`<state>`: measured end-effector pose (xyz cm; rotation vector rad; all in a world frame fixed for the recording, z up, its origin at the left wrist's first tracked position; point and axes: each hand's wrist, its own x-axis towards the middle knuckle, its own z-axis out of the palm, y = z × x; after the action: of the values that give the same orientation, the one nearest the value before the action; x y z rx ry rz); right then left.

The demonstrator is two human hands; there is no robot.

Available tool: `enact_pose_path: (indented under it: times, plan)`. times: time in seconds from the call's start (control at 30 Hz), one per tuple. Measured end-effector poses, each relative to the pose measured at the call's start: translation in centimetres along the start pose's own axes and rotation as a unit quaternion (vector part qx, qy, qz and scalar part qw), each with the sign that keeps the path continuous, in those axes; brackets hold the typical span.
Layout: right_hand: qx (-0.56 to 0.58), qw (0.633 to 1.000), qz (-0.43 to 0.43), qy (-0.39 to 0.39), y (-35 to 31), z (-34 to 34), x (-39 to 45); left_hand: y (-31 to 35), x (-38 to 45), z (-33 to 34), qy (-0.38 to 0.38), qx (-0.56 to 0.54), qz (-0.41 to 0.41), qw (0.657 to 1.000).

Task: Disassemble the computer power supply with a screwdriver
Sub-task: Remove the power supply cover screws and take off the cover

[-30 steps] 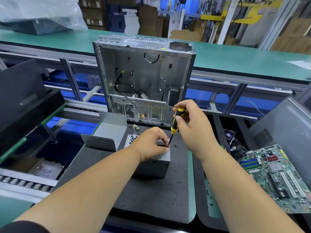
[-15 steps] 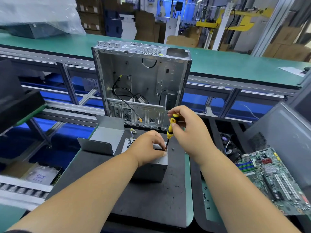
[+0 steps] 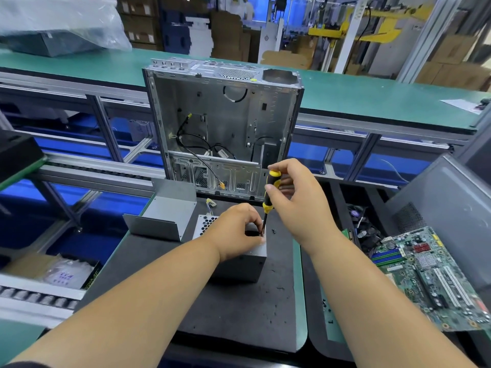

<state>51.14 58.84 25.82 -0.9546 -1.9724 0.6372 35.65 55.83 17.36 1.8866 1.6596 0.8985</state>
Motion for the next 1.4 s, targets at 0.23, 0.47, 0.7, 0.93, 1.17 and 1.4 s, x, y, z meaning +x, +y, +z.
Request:
enact_pose_path:
  times: [0.23, 0.47, 0.7, 0.93, 1.17, 1.4]
  plan:
    - [-0.004, 1.0, -0.002, 0.014, -0.29, -0.06, 0.11, -0.1, -0.19, -0.07, -0.005, -0.021, -0.013, 1.0]
    - [0.04, 0.998, 0.012, -0.047, -0.12, -0.38, -0.17, 0.36, -0.37, -0.42, -0.014, -0.039, -0.016, 0.999]
    - [0.057, 0.998, -0.014, 0.033, -0.1, 0.14, -0.39, 0.4, -0.4, -0.11, 0.003, -0.042, -0.016, 0.999]
    - [0.064, 0.998, 0.005, -0.003, 0.12, -0.08, -0.53, 0.49, -0.14, 0.0, 0.014, -0.007, -0.019, 1.0]
    - [0.015, 1.0, -0.016, 0.02, 0.32, -0.19, -0.21, 0.39, -0.4, -0.33, 0.011, -0.043, -0.005, 0.999]
    - [0.02, 1.0, 0.002, -0.011, 0.48, -0.2, -0.6, 0.43, -0.34, 0.0, 0.032, -0.023, -0.006, 0.999]
